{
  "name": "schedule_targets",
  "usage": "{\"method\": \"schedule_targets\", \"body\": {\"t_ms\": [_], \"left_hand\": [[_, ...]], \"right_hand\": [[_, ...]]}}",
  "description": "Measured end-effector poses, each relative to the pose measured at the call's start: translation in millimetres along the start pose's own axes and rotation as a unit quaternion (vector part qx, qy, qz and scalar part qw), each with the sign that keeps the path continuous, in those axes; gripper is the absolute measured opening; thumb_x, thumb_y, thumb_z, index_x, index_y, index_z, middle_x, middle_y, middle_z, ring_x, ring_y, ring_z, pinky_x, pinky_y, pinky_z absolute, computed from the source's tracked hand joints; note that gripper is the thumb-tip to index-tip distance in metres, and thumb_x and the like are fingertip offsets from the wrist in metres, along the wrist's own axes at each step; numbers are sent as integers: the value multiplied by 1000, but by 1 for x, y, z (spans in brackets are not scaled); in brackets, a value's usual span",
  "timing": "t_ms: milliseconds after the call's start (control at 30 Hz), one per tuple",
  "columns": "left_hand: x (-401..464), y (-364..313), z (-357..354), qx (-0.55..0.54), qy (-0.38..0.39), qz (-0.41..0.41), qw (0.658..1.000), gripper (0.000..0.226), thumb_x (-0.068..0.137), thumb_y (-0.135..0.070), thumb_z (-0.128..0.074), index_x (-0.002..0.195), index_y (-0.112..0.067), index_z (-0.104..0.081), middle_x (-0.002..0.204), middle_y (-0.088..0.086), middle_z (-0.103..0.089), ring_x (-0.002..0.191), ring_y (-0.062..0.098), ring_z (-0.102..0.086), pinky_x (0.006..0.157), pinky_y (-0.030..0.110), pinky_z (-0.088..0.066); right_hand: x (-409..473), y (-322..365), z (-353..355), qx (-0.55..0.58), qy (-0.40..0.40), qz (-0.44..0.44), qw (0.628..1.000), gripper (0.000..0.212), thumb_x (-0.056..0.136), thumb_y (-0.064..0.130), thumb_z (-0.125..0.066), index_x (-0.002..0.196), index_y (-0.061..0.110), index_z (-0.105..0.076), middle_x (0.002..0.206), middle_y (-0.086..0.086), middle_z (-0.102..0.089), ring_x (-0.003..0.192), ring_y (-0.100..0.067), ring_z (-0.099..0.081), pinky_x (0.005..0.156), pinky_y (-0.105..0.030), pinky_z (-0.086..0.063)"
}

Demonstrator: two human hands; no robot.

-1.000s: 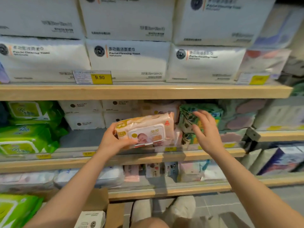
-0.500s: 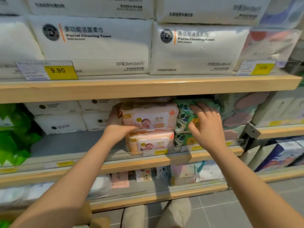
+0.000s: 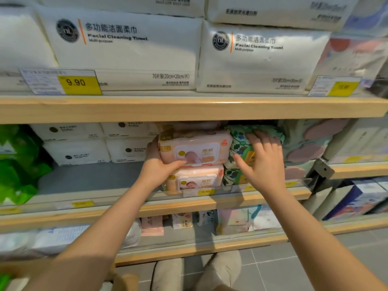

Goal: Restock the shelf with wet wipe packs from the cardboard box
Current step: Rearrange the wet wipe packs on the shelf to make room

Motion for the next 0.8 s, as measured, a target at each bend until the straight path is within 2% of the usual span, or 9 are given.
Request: {"method": "schedule_targets", "body": {"t_ms": [100,200,233,333,467,533,633,733,800], "left_hand": [[-2,-3,2,-22,-1,12,1000,92,58,-31,-88,135,-21,-39,129,0,-51,112,13,-55,82,19,-47],[-9,-16,12,-25,1,28,999,98,64,-29,-85,143,-25,-29,126,-12,-42,114,6,-44,93,26,-43],[-13,-18,18,-10,3,36,999,92,66,-34,-84,141,-23,-33,122,-12,-42,112,6,-43,92,27,-41],[-35,-25,44,72,5,50,996,58,73,-51,-72,114,-17,-52,99,-1,-52,89,12,-52,76,29,-43],[-85,-16,94,106,-22,22,994,52,86,-38,-63,130,-15,-45,122,-3,-46,113,12,-49,93,32,-44],[-112,-1,114,119,-23,35,992,53,86,-36,-64,132,-17,-44,125,-4,-46,118,14,-48,96,30,-41],[-126,5,101,154,53,29,986,69,85,-37,-66,142,-20,-32,138,-2,-39,126,13,-41,101,26,-35],[-102,-8,79,116,37,16,992,74,85,-33,-67,146,-20,-26,144,-1,-33,129,11,-38,98,21,-31],[-86,-7,67,104,33,29,994,78,84,-34,-68,146,-18,-25,147,1,-32,131,14,-38,101,25,-33]], "right_hand": [[1,-1,1,-23,27,5,999,62,81,57,-43,125,14,-49,127,-12,-52,120,-32,-43,104,-47,-34],[5,2,8,-30,70,-4,997,64,83,58,-45,132,17,-45,129,-10,-50,119,-31,-43,106,-47,-33],[6,4,11,-29,84,-9,996,64,85,56,-48,134,16,-42,129,-11,-49,118,-31,-43,106,-47,-32],[1,25,23,-37,82,6,996,56,88,43,-54,132,10,-43,120,-12,-50,113,-32,-46,102,-44,-35],[-22,84,23,3,98,45,994,49,87,37,-57,128,11,-47,128,-11,-49,120,-31,-45,100,-44,-38],[-32,115,10,-39,119,71,990,55,82,42,-64,124,11,-50,125,-12,-53,116,-34,-48,100,-49,-38],[-21,130,-4,-99,118,43,987,59,76,47,-69,119,9,-52,117,-15,-57,109,-38,-52,98,-56,-37],[1,128,-8,-107,109,15,988,54,86,49,-57,124,12,-52,122,-15,-56,112,-38,-50,98,-53,-32],[3,127,-9,-113,100,28,988,52,84,49,-60,121,12,-54,117,-16,-58,106,-38,-53,94,-52,-37]]}}
Point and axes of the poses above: each hand's wrist, its own x-axis towards the middle knuckle, its own z-axis out of the back of the hand, y = z × x, the point moved 6 cm from there along x, towards the middle knuckle
